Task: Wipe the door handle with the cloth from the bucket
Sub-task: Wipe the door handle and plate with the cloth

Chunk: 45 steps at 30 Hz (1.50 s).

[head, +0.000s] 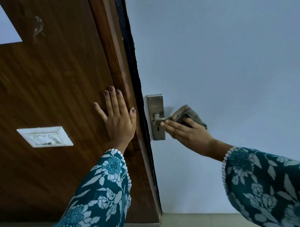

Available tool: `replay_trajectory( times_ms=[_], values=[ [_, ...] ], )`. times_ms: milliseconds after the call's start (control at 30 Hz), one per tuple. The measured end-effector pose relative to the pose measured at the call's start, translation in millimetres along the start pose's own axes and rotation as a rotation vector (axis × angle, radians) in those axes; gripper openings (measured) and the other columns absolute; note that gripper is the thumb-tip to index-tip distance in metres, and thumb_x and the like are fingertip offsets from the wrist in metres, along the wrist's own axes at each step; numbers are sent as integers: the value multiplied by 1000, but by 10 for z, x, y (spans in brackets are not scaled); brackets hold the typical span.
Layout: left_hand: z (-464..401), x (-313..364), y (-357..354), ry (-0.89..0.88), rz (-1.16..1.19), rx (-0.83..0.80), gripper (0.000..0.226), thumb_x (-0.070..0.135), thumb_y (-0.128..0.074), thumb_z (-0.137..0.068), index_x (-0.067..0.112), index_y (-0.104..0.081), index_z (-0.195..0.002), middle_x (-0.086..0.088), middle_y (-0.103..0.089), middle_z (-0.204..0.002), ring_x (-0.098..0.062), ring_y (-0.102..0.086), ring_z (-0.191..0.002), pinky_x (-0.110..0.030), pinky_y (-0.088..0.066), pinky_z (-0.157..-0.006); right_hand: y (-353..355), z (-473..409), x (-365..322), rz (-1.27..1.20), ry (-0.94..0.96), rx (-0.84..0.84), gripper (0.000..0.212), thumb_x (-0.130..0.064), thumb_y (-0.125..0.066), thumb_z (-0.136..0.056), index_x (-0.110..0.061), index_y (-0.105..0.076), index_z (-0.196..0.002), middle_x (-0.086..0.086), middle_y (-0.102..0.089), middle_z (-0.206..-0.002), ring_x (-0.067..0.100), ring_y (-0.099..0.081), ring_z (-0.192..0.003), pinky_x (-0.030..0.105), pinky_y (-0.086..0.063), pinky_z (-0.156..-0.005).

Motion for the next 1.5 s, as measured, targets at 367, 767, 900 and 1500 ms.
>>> replay_trajectory(
  times_ms=[367, 767, 900, 1500],
  values=[
    [-10, 30, 20, 29, 14, -6, 58, 30, -31, -99, -1, -17, -146, -27, -29, -149, -36, -17, -141, -67, -8, -108, 78, 197, 127, -75, -102, 70, 46, -8, -42, -95, -10, -43, -141, -2, -39, -150, 16, -39, -137, 39, -48, -85],
    [9, 11, -6, 65, 2, -163, 61, 33, -28, -101, 2, -6, -148, -24, -17, -155, -29, -2, -146, -65, -3, -110, 136, 553, 318, -236, -421, -58, 64, 9, -28, -84, -13, -38, -144, 1, -33, -153, 18, -33, -140, 44, -42, -94],
    [23, 111, 82, 181, 34, -219, 64, 25, -40, -99, -1, -8, -148, -24, -13, -156, -35, -8, -145, -65, -8, -112, 178, 921, 455, -670, -750, 50, 82, 18, -51, -71, -14, -34, -145, 2, -29, -155, 18, -27, -143, 37, -27, -110],
    [1252, 1352, -13, 1059, 1514, -1120, 45, 31, -66, -78, 5, -60, -114, -7, -70, -93, -23, -65, -89, -31, -54, -72, 259, 1044, 196, -2519, -962, 93, 42, 11, -51, -81, 5, -52, -123, 17, -70, -103, 29, -68, -91, 37, -57, -81]
  ],
)
Point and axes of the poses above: each hand's wrist, its own z-axis away from the middle knuckle, its own y-axis out of the back of the hand, x = y × z, the point moved 9 cm from there along -z, towards the middle knuckle
